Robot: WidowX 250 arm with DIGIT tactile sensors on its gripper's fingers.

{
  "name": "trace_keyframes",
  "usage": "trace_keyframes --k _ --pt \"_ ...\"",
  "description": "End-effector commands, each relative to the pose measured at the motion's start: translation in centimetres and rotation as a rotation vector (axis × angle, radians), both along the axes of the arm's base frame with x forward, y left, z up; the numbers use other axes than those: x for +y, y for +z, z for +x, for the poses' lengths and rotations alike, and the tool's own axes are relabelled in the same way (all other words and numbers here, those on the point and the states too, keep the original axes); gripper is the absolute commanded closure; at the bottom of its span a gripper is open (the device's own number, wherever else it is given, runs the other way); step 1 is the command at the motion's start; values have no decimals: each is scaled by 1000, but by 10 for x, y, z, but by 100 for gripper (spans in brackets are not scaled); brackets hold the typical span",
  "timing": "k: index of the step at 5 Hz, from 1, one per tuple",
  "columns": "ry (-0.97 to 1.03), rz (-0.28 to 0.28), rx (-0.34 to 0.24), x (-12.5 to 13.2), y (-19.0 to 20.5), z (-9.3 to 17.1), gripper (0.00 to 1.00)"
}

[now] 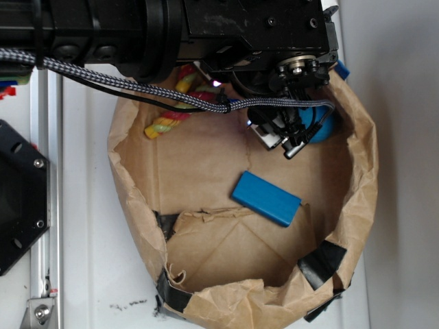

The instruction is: Grab the multicolored rope.

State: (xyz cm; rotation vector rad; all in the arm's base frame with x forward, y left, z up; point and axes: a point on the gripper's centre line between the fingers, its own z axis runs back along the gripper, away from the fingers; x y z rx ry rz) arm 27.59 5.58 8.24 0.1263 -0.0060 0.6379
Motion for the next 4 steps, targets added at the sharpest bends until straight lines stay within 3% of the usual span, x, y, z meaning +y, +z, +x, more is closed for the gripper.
trace_keyframes --k 1,4 --pt "10 88 -46 11 10 4 0" --pt "21 109 2 12 7 -7 0"
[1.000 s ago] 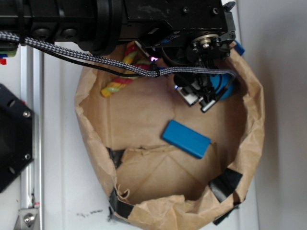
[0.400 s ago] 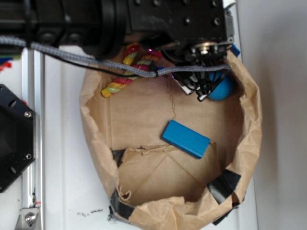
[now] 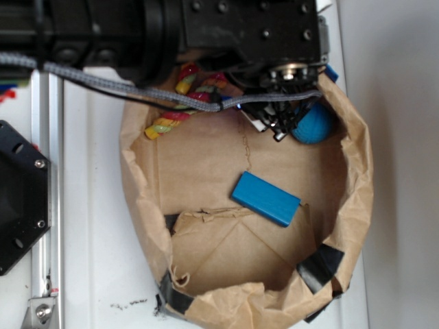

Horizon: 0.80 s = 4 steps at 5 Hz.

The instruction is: Grab the multicolored rope.

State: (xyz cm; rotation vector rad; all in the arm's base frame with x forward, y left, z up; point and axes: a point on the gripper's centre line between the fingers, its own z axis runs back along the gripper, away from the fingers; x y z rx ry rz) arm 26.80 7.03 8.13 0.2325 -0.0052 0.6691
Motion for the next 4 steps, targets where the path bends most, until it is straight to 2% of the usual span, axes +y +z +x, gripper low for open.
trace_keyframes --k 1,2,4 --pt "-14 18 -36 -2 9 0 0" --pt "-32 10 -39 -1 2 1 0" --pt "-62 -23 -48 -4 -9 22 0"
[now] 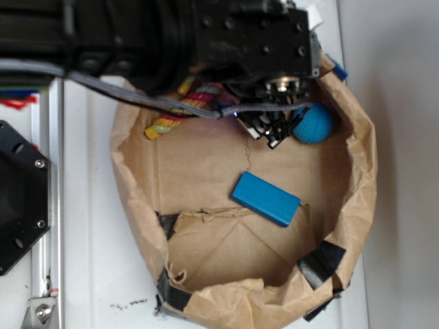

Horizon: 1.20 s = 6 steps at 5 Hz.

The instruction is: Grab the multicolored rope.

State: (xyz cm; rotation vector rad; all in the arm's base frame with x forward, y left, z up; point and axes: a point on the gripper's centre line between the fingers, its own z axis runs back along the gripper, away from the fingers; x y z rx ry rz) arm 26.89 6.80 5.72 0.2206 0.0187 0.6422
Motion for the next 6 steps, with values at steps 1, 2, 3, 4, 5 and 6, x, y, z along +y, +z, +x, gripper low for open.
trace_keyframes --k 1,2,3,4,5,6 --pt "-18 -16 -72 6 13 29 0" --pt "-68 -29 -80 5 13 29 0" --pt "-68 -29 -80 5 13 29 0" --pt "-68 -29 -80 5 13 29 0" --pt "-68 -29 -80 5 13 29 0" --pt "-58 -23 -70 14 8 28 0"
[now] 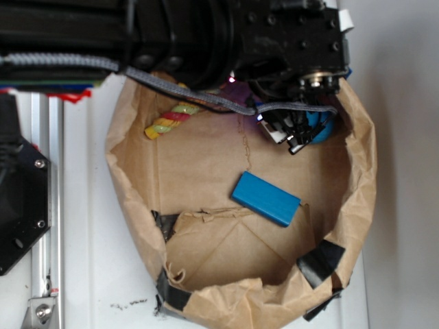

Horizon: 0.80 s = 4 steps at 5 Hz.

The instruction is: Grab the multicolored rope.

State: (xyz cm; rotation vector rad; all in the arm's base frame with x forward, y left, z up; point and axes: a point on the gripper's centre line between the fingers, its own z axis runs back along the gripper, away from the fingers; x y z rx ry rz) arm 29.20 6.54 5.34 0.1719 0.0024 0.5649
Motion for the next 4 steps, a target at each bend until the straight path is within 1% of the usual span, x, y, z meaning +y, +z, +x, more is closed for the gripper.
trace_keyframes --k 1,2,3,4 --pt "32 10 -40 21 12 -1 0" --pt "18 7 -52 23 15 -11 0" --pt "18 -2 -61 24 17 -13 0" --pt "17 1 -55 25 13 -10 0"
